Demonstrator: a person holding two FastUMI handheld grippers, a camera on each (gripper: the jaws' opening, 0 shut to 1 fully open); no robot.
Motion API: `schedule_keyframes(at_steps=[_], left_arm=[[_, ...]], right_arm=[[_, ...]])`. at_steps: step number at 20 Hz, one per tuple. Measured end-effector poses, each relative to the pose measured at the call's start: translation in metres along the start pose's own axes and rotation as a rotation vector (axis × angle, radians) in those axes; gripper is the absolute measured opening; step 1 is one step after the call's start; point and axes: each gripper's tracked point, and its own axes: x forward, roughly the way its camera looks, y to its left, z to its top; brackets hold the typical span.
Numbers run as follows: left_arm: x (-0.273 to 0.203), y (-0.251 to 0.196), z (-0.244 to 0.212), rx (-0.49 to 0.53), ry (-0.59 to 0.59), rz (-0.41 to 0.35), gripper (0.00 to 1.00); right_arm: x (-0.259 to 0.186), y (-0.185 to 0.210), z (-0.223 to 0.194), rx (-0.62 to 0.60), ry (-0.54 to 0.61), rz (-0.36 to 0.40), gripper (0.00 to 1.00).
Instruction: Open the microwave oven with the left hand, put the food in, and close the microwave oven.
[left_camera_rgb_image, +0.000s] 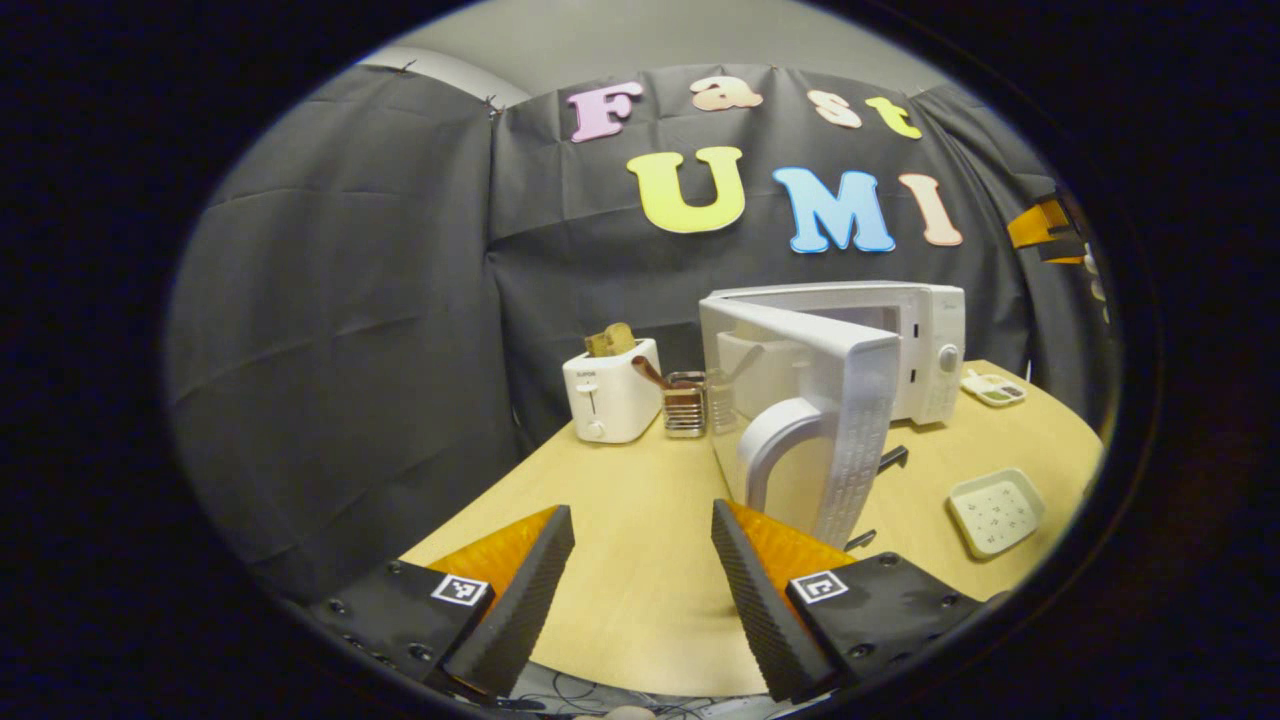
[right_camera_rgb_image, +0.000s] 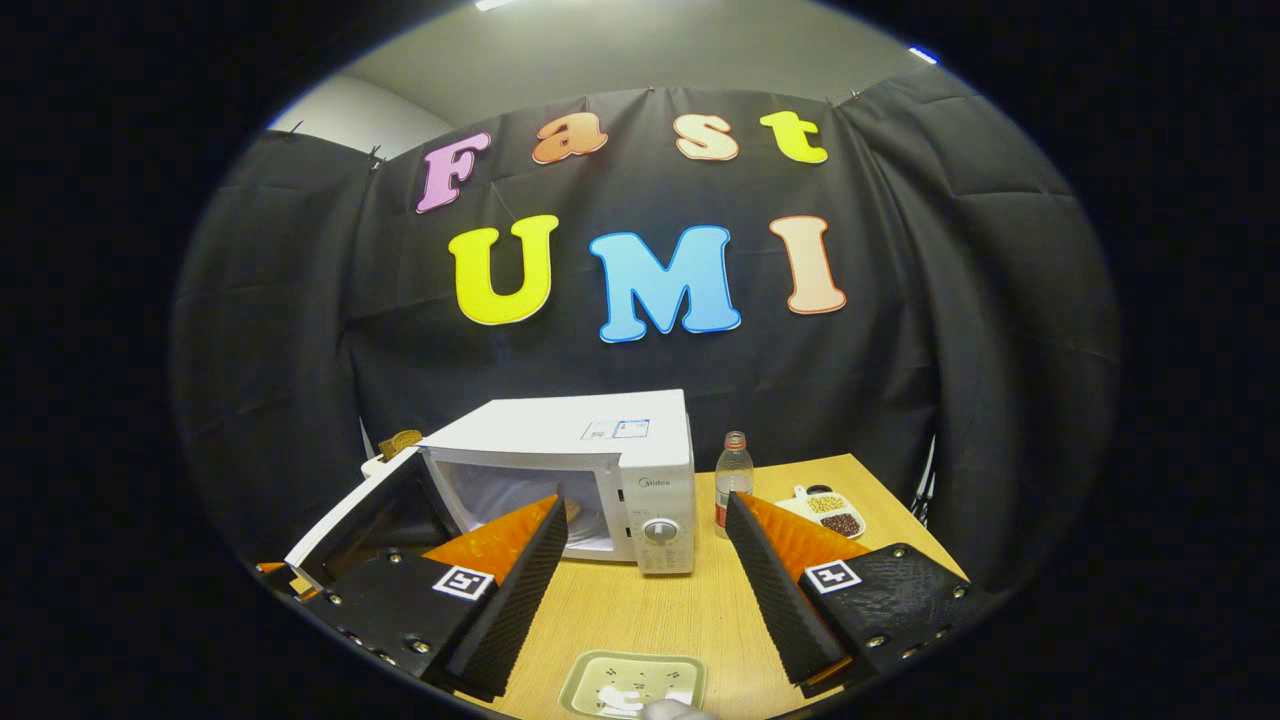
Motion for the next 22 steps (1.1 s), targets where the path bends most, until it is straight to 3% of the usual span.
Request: schedule_keyframes(at_steps=[3,22], left_arm=[[0.001,-0.035,-0.004,-0.053,0.021,-0.066,0.94],[0.058,-0.231,0.033,0.010,0.004,-0.346,0.94]], right_arm=[[-0.002,-0.003,0.001,0.011,0.000,0.014,0.97],[0.008,-0.089,-0.019,0.043,0.076,-0.094,0.97]])
